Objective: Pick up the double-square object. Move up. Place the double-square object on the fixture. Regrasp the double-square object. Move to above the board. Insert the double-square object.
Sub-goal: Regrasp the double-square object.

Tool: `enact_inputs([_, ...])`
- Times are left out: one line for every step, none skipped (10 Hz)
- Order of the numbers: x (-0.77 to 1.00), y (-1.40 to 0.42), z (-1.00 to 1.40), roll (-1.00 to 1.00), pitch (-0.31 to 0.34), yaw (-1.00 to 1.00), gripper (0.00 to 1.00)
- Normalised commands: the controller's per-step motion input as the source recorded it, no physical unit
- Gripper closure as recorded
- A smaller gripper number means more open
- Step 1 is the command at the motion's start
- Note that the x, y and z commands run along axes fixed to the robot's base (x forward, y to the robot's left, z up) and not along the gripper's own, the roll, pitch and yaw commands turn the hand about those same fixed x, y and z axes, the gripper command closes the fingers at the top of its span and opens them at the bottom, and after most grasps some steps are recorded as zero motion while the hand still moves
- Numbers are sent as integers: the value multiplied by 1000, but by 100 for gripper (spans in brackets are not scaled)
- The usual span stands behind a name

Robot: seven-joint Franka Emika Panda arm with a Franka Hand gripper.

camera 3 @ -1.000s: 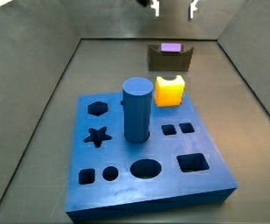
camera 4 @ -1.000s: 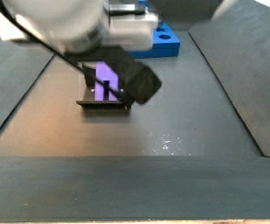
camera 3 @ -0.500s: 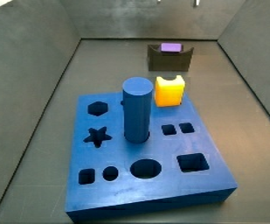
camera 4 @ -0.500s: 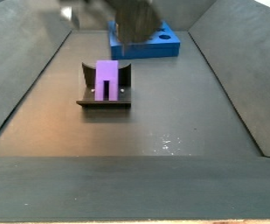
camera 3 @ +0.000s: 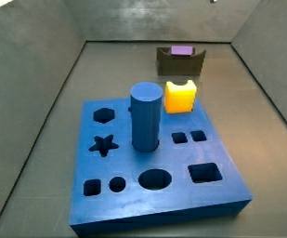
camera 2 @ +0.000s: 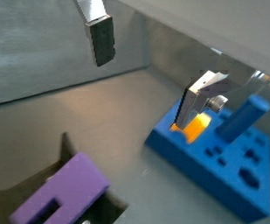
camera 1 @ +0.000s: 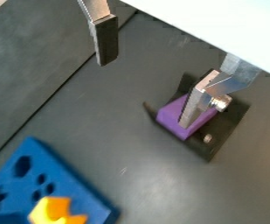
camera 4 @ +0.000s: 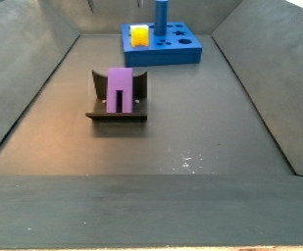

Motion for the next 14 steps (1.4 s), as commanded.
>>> enact_inputs([-30,-30,11,1000,6,14,0])
enact_inputs([-30,-36,11,1000,2,14,0])
enact_inputs([-36,-29,10,1000,-4,15,0])
enact_inputs([-29,-25,2,1000,-11,16,0])
enact_inputs([-25,-26,2,1000,-16,17,0])
enact_inputs([-26,-24,3,1000,-18,18,0])
enact_inputs([-25,-21,9,1000,-18,20,0])
enact_inputs([-22,-16,13,1000,-15,21,0])
enact_inputs([-12,-24,14,1000,-9,22,0])
enact_inputs([-1,-23,12,1000,-7,22,0])
enact_inputs([27,-26,-8,1000,3,25,0])
enact_inputs([35,-24,-14,1000,11,26,0])
enact_inputs([51,-30,-18,1000,25,30,0])
enact_inputs([61,-31,-12,1000,40,34,0])
